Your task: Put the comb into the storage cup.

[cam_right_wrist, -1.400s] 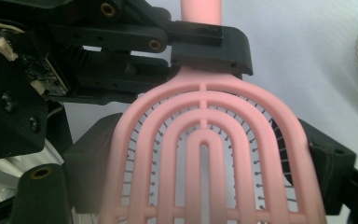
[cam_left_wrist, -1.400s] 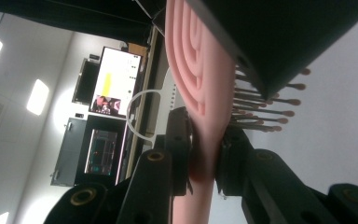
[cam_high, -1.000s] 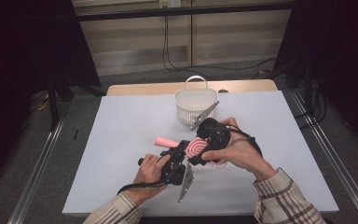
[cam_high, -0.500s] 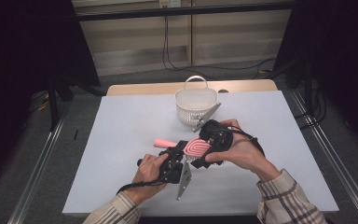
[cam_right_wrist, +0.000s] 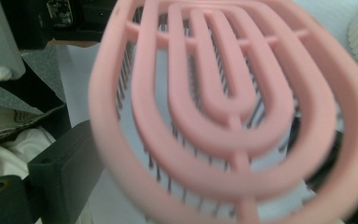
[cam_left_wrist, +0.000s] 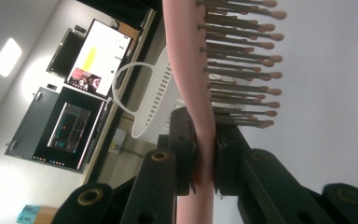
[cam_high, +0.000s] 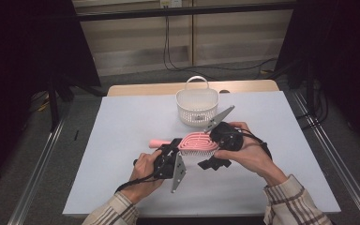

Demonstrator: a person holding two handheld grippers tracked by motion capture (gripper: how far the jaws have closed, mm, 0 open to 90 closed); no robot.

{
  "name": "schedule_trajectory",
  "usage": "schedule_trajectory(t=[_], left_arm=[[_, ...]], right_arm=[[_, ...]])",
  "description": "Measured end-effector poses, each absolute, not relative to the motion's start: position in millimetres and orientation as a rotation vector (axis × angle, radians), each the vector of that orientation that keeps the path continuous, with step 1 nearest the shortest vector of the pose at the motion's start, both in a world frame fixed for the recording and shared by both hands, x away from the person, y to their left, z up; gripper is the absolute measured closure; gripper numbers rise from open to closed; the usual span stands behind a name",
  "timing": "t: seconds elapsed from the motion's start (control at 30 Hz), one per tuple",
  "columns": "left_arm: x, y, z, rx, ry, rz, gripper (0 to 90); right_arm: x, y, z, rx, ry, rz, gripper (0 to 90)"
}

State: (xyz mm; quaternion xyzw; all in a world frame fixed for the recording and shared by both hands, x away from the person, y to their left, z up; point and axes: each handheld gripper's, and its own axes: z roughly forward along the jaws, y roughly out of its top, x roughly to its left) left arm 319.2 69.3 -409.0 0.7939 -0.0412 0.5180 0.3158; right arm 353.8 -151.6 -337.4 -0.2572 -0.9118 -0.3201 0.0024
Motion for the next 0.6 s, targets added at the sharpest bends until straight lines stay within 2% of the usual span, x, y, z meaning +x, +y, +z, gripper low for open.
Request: schedule_trajectory(t=[0.37, 0.6], left_arm=[[325.7, 78.9, -404.5, 2.086, -0.018, 1.280, 80.8], [330.5, 87.3, -399.4, 2.059, 0.075, 1.166, 80.8]], right_arm=[[353.0, -162.6, -342.9, -0.839, -2.891, -1.039, 5.2], [351.6, -168.2, -343.9, -0.867, -2.900, -1.057, 5.5]])
